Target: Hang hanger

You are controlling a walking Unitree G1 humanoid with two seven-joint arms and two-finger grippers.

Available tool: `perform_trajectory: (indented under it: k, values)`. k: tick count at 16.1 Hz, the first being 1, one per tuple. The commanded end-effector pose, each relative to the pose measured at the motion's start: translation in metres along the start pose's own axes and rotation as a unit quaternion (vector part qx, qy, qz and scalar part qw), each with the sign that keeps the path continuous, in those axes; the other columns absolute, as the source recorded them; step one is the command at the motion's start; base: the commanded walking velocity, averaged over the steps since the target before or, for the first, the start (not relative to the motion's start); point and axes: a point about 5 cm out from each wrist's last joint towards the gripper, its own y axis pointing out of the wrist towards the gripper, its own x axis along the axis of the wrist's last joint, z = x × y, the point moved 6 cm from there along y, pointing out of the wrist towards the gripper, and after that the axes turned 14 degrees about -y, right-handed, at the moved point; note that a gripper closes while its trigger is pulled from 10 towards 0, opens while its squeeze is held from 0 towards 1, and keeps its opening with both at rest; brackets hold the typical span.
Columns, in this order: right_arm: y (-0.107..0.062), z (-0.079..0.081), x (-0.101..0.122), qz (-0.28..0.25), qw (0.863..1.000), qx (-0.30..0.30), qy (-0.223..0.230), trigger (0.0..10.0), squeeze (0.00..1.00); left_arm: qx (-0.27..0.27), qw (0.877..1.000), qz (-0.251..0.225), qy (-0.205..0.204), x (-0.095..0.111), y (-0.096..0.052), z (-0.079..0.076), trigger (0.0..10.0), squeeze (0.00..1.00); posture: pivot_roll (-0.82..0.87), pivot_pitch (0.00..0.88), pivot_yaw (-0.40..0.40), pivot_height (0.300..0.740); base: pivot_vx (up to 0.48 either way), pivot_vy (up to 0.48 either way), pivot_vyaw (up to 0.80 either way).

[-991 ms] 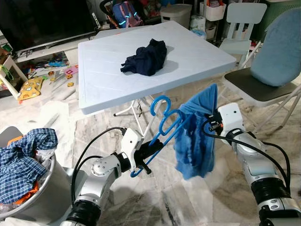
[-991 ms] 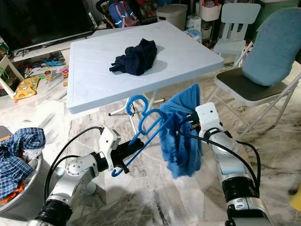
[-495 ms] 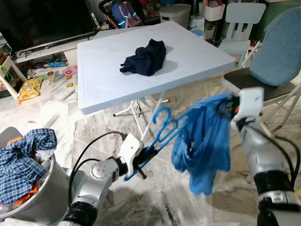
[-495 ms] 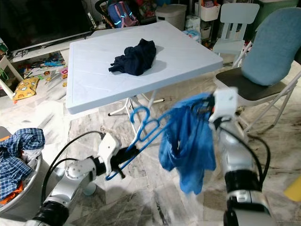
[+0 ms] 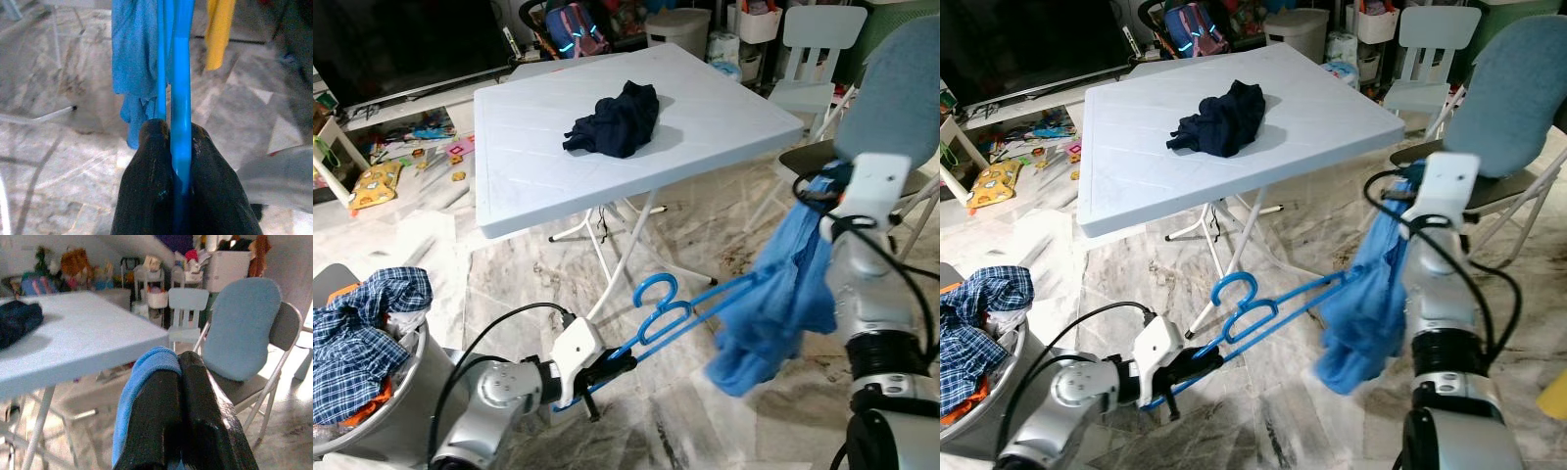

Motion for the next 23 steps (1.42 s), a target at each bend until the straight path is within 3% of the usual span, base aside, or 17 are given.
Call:
perform_trajectory:
  k: [1,4,5,6,7,8,9,10,11,12,14,16,17,18,21,22,23]
  values:
    - [0.004,0.003,0.007,-0.006,1.000,-0.002,-0.001,0.0,0.00,-0.009,1.000,-0.009,-0.008,0.007,-0.006,-0.001,0.0,0.00,-0.23,0.000,0.116,0.740,0.000,0.000,0.00]
    - [-0.001,0.006,-0.009,0.017,1.000,0.007,-0.012,0.0,0.00,0.048,0.995,-0.069,-0.046,0.021,-0.012,0.013,0.0,0.00,-0.23,0.000,0.116,0.740,0.000,0.000,0.00]
    - [-0.004,0.007,-0.014,0.020,1.000,0.016,-0.018,0.0,0.00,0.104,0.985,-0.124,-0.058,0.035,-0.019,0.027,0.0,0.00,-0.23,0.000,0.115,0.740,0.000,0.000,0.00]
    - [-0.008,0.008,-0.018,0.019,0.999,0.025,-0.021,0.0,0.00,0.204,0.960,-0.180,-0.070,0.048,-0.033,0.053,0.0,0.00,-0.22,0.000,0.113,0.740,0.000,0.000,0.00]
    - [-0.010,0.008,-0.020,0.015,0.999,0.033,-0.019,0.0,0.00,0.253,0.943,-0.200,-0.080,0.051,-0.042,0.065,0.0,0.00,-0.22,0.000,0.112,0.740,0.000,0.000,0.00]
    - [-0.012,0.009,-0.020,0.011,0.999,0.042,-0.020,0.0,0.00,0.270,0.936,-0.211,-0.083,0.051,-0.047,0.067,0.0,0.00,-0.21,0.000,0.110,0.740,0.000,0.000,0.00]
    - [-0.019,0.011,-0.018,-0.002,0.998,0.066,-0.023,0.0,0.00,0.328,0.912,-0.227,-0.092,0.050,-0.058,0.073,2.6,0.00,-0.20,0.000,0.108,0.740,0.000,0.000,0.00]
    - [-0.022,0.011,-0.014,-0.014,0.997,0.077,-0.022,0.0,0.00,0.347,0.904,-0.234,-0.090,0.051,-0.059,0.072,3.5,0.00,-0.21,0.000,0.109,0.740,0.000,0.000,0.00]
    - [-0.025,0.013,-0.007,-0.031,0.995,0.089,-0.017,0.0,0.00,0.362,0.901,-0.224,-0.084,0.049,-0.053,0.072,8.6,0.00,-0.21,0.000,0.112,0.740,0.000,0.000,0.00]
    - [-0.028,0.015,0.002,-0.047,0.994,0.097,-0.010,0.0,0.00,0.367,0.900,-0.221,-0.084,0.051,-0.047,0.072,10.0,0.00,-0.22,0.000,0.115,0.740,0.000,0.000,0.00]
    - [-0.043,0.030,0.020,-0.085,0.989,0.123,-0.003,0.3,0.00,0.383,0.889,-0.239,-0.076,0.061,-0.047,0.073,10.0,0.00,-0.24,0.000,0.139,0.740,0.000,0.000,0.00]
    - [-0.058,0.037,0.037,-0.125,0.984,0.129,-0.016,0.0,0.00,0.407,0.875,-0.251,-0.069,0.068,-0.053,0.078,10.0,0.00,-0.25,0.000,0.151,0.740,0.000,0.000,0.00]
    - [-0.069,0.048,0.049,-0.151,0.978,0.143,-0.037,0.0,0.00,0.423,0.868,-0.254,-0.063,0.071,-0.056,0.083,10.0,0.00,-0.26,0.000,0.155,0.740,0.000,0.000,0.00]
    - [-0.075,0.053,0.055,-0.160,0.975,0.147,-0.037,0.0,0.00,0.428,0.864,-0.257,-0.067,0.072,-0.057,0.086,10.0,0.00,-0.26,0.000,0.160,0.740,0.000,0.000,0.00]
    - [-0.076,0.053,0.046,-0.131,0.980,0.146,-0.024,0.0,0.00,0.434,0.857,-0.268,-0.074,0.078,-0.057,0.088,10.0,0.00,-0.26,0.000,0.159,0.740,0.000,0.000,0.00]
    - [-0.077,0.053,0.045,-0.128,0.980,0.148,-0.024,1.7,0.00,0.434,0.856,-0.273,-0.073,0.081,-0.057,0.087,10.0,0.00,-0.25,0.000,0.160,0.740,0.000,0.000,0.00]
    - [-0.077,0.053,0.041,-0.116,0.981,0.153,-0.032,10.0,0.00,0.431,0.853,-0.285,-0.073,0.088,-0.057,0.086,10.0,0.00,-0.25,0.000,0.160,0.740,0.000,0.000,0.00]
